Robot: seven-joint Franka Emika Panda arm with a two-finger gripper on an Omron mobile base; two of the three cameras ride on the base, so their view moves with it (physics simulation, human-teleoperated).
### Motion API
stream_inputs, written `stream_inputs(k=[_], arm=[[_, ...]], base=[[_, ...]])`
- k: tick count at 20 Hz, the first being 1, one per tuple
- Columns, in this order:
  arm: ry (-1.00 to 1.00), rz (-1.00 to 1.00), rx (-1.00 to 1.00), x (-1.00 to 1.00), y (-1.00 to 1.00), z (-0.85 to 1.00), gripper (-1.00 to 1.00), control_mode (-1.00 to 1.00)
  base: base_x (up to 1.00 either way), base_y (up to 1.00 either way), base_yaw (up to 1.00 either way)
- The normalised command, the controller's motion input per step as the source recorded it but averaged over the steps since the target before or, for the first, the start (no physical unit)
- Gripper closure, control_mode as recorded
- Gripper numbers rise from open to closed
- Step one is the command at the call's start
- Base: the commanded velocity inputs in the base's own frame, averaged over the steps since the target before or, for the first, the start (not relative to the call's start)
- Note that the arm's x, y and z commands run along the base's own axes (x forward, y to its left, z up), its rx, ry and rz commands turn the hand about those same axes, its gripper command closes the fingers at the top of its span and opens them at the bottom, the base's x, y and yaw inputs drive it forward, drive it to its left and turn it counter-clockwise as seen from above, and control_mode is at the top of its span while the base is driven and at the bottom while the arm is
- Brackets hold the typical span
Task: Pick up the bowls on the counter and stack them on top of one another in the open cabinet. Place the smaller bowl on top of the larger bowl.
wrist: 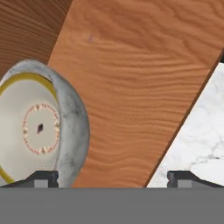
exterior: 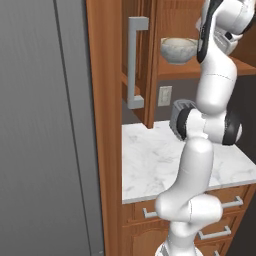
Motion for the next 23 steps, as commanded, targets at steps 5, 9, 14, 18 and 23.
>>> stream_inputs(k=[5, 9, 14, 18, 23], arm=[[-0.31, 0.07, 0.03, -0.76, -0.01, 0.21, -1.0, -1.0], [-0.36, 0.07, 0.0, -0.77, -0.01, 0.0, -1.0, -1.0], [-0.38, 0.06, 0.0, -0.8, -0.05, -0.03, -1.0, -1.0], [-0.33, 0.06, 0.0, -0.85, -0.03, -0.01, -1.0, -1.0], [-0.48, 0.0, -0.01, -0.75, 0.0, 0.02, -1.0, -1.0]], base=[[0.0, 0.0, 0.0], [0.0, 0.0, 0.0], [0.0, 0.0, 0.0], [0.0, 0.0, 0.0], [0.0, 0.0, 0.0]])
